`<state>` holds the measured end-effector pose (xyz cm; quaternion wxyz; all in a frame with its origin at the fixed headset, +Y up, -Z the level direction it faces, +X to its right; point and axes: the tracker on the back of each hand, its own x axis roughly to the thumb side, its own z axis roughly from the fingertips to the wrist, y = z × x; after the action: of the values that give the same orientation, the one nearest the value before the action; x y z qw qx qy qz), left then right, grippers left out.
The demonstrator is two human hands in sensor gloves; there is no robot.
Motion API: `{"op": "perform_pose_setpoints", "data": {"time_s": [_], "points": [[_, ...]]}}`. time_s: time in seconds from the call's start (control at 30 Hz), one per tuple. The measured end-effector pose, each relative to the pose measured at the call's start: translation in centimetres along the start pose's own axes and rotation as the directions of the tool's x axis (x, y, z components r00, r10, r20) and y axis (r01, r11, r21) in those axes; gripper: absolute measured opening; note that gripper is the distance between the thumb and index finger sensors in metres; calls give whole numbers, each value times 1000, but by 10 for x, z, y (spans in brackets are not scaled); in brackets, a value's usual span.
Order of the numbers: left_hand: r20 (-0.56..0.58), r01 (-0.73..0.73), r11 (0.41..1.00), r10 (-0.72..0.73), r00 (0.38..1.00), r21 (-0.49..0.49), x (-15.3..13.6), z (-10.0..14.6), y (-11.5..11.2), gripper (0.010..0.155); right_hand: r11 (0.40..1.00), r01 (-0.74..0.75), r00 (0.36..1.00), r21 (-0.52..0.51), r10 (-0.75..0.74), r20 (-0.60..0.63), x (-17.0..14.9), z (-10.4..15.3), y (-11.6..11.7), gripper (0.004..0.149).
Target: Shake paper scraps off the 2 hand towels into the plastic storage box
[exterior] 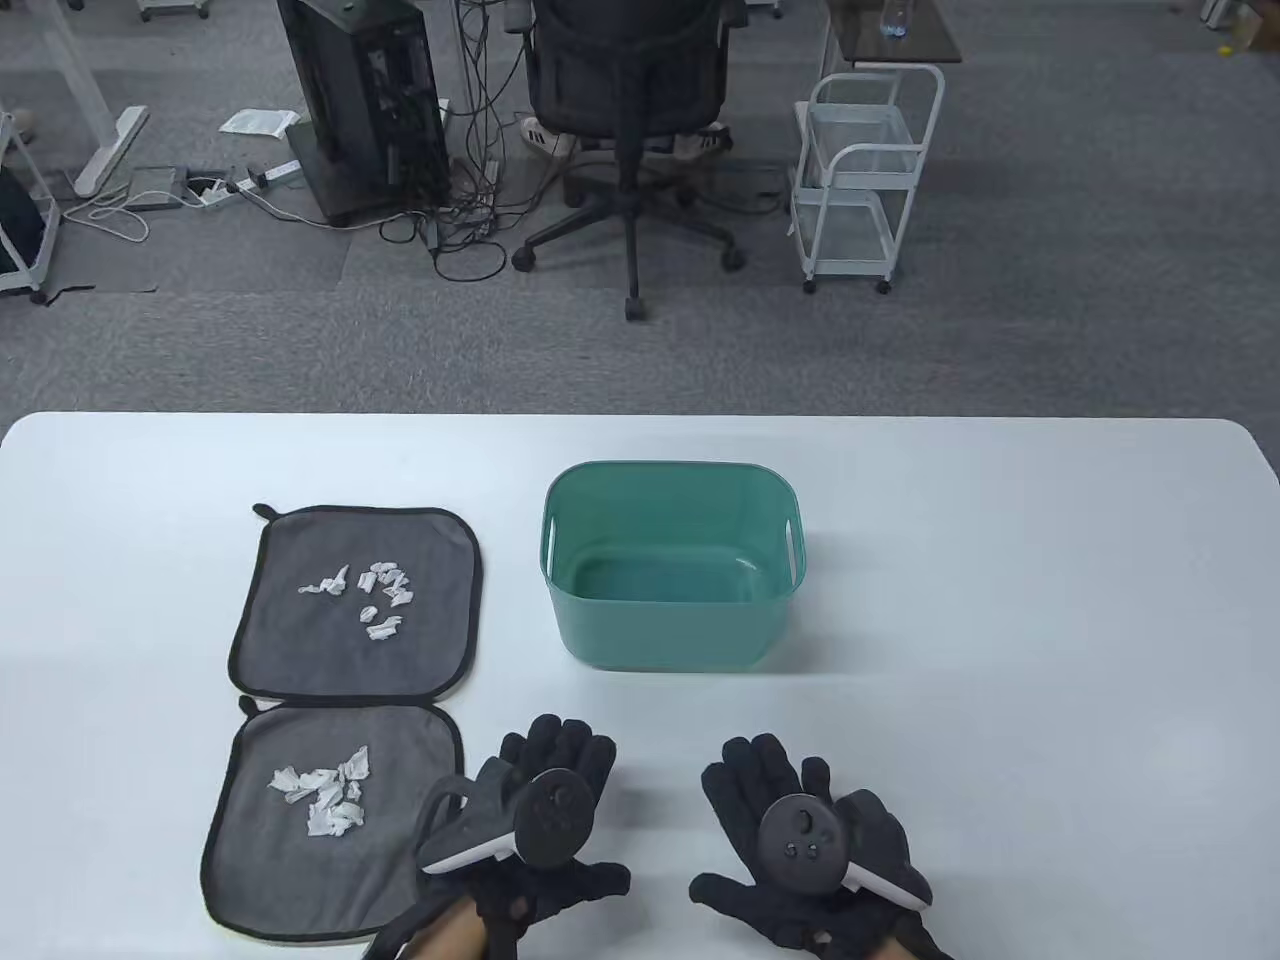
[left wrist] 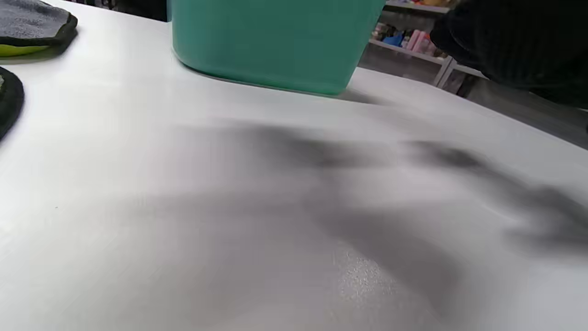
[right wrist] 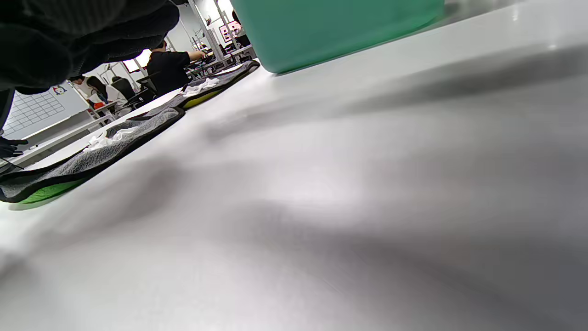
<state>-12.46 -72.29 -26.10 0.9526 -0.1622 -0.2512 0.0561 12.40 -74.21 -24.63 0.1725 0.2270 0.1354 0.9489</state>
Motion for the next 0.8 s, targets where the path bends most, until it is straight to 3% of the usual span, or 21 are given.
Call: {"op": "perform_pose_setpoints", "data": {"time_s": [0.23,0.37,0.5,0.57,0.7,0.8], "points": [[-16,32,999,-32,999,12,3,1,1,101,999,31,1000,24,-30,-4,-2,0,1,91],[-140,159,985,-148,979,68,-2,4,7,87,997,60,998,38,-60,-8,-4,2,2,91],[-288,191,973,-148,946,127,-14,11,18,75,998,65,998,22,-65,-16,-6,3,0,90],[-423,200,977,-151,893,76,-26,14,22,68,998,66,998,22,-65,-19,-6,3,0,90],[-595,37,999,-50,802,-33,-67,21,20,62,992,120,993,41,-119,-19,-10,2,2,89],[-648,-81,996,89,756,42,-98,33,19,58,990,136,990,45,-134,-34,-14,2,2,89]]}}
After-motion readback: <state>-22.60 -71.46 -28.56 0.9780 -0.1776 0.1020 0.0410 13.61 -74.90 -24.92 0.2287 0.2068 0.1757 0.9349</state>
